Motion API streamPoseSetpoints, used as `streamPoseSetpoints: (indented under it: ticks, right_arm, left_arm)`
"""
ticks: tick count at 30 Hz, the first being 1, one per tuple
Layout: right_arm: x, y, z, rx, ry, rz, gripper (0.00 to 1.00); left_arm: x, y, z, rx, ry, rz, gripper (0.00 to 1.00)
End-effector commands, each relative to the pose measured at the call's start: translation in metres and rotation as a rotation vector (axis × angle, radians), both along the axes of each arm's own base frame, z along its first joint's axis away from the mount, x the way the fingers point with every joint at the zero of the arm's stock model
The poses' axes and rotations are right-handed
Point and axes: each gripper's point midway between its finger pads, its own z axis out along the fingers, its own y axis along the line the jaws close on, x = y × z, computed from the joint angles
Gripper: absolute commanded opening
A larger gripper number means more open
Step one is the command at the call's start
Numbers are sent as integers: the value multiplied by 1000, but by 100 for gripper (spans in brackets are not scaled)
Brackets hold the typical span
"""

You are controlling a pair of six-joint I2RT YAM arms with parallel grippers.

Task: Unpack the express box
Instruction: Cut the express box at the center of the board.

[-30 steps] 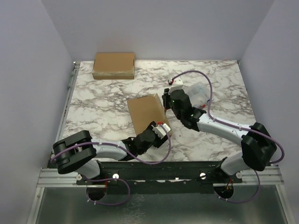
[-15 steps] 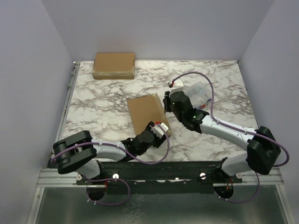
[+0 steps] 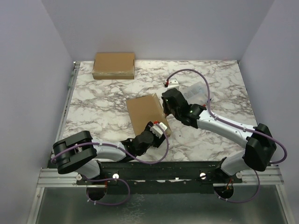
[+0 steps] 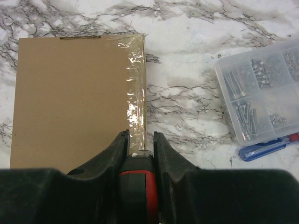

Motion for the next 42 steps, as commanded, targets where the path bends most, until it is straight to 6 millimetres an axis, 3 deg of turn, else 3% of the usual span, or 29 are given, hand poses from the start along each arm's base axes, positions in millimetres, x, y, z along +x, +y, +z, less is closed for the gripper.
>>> streamPoseSetpoints:
  ticks: [1,8,42]
  right_arm:
    - [-28,-11,-39,-104,162,33,0]
    - [-33,-15,-31,-113,186,16,0]
    - [-113,-29,-48,-122,297,-23,0]
  left_arm:
    - [6,22,-14,34,18,90,61]
    - [11,30,-15,20,22,161,61]
    - [15,46,-36,53,67,274,59]
